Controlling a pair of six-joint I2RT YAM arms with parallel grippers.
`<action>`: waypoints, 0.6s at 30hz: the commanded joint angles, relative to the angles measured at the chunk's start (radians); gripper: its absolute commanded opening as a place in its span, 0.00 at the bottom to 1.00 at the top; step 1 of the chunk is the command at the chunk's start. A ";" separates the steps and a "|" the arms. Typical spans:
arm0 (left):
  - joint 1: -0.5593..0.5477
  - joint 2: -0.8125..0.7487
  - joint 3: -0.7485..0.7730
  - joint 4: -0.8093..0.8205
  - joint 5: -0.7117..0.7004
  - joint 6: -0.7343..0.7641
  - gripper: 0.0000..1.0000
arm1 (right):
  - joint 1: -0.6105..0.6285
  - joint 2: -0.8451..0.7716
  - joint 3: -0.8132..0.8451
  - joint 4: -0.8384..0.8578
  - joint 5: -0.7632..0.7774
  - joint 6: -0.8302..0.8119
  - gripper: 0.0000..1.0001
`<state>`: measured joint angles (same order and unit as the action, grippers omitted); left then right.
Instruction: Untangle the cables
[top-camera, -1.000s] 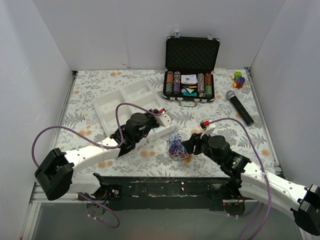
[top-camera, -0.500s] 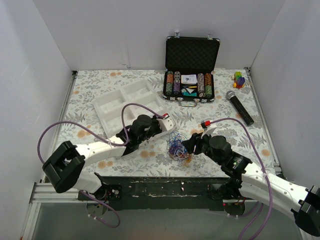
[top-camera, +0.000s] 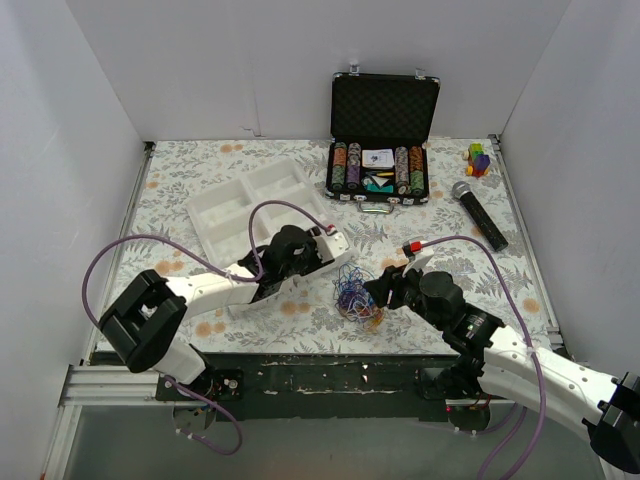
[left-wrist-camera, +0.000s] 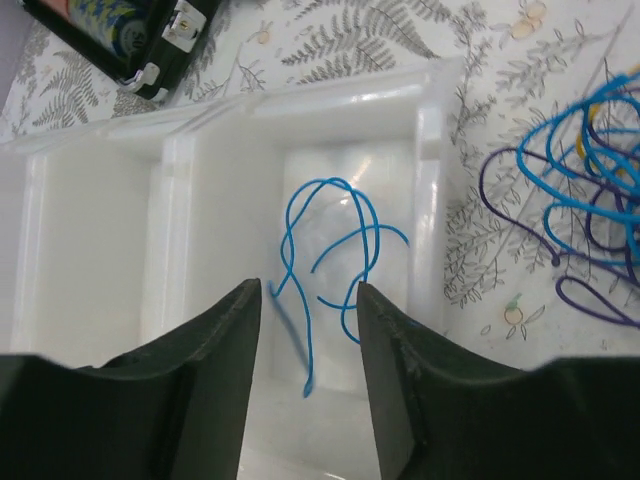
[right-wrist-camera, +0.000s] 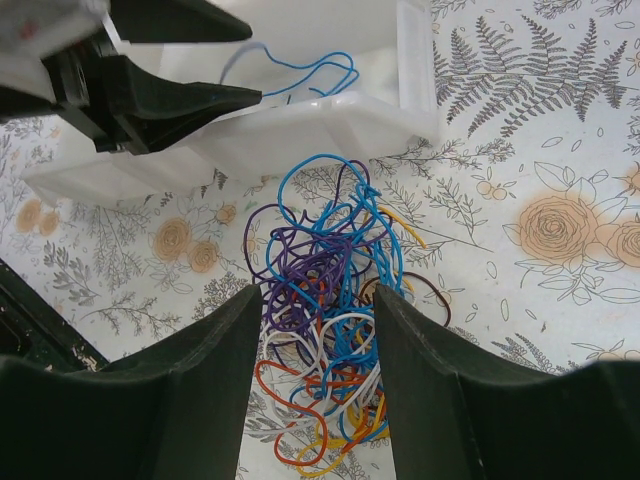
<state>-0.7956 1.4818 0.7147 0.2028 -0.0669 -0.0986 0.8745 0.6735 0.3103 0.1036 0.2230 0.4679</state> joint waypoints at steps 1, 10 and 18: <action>0.006 -0.023 0.081 -0.083 0.065 -0.038 0.54 | -0.003 0.000 0.004 0.031 0.013 0.005 0.57; 0.007 -0.139 0.161 -0.177 0.114 -0.119 0.55 | -0.003 0.006 0.015 0.027 0.007 0.000 0.57; 0.007 -0.216 0.233 -0.234 0.148 -0.213 0.55 | -0.003 0.017 0.023 0.024 0.007 0.000 0.57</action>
<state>-0.7883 1.3243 0.9001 -0.0036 0.0471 -0.2462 0.8745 0.6899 0.3103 0.1043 0.2230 0.4679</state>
